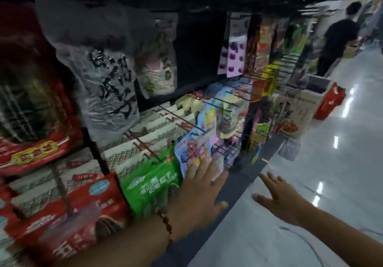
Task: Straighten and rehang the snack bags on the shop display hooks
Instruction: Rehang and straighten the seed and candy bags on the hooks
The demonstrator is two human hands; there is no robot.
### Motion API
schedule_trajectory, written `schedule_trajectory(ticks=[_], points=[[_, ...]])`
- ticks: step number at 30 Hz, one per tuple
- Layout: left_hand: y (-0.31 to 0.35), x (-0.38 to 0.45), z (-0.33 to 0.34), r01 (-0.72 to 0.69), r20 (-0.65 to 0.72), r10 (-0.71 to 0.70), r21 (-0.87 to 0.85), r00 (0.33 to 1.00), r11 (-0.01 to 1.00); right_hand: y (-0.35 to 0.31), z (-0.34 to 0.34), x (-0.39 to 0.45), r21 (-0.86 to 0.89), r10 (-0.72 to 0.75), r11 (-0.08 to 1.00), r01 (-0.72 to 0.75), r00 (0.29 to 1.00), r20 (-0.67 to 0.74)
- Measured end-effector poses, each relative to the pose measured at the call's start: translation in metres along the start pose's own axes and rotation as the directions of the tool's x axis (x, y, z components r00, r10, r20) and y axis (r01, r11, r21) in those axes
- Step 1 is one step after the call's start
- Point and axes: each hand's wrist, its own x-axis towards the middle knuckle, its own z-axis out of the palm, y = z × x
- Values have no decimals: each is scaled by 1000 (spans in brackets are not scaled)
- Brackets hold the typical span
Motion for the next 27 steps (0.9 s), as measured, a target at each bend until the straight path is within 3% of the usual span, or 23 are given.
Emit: schedule_trajectory(ticks=[1,4,7,10,13,19,22,24,27], points=[[-5,-5,-3,50,-55,-49,31,997,998,-3,-3,9,41,-54,998,54,999,6],[-29,-26,-5,184,57,-183,-7,981,983,-33,-5,32,175,-298,943,283,952,69],[-50,-63,-3,326,37,-330,86,943,942,-74,4,51,260,-517,839,478,850,105],[-59,-98,5,433,79,-443,115,893,894,-113,11,58,194,-647,762,618,740,183],[-60,-117,13,470,30,-476,125,879,874,-146,13,46,145,-715,699,700,681,160],[-57,-139,23,518,-46,-516,99,855,850,-181,19,20,64,-745,666,743,666,25],[-48,-153,26,551,-3,-553,97,833,829,-185,24,11,16,-772,634,773,632,73],[-42,-162,24,594,29,-601,117,799,796,-191,28,7,5,-805,588,809,584,102],[-35,-177,27,702,44,-717,169,696,691,-203,31,9,-35,-851,499,866,498,166]])
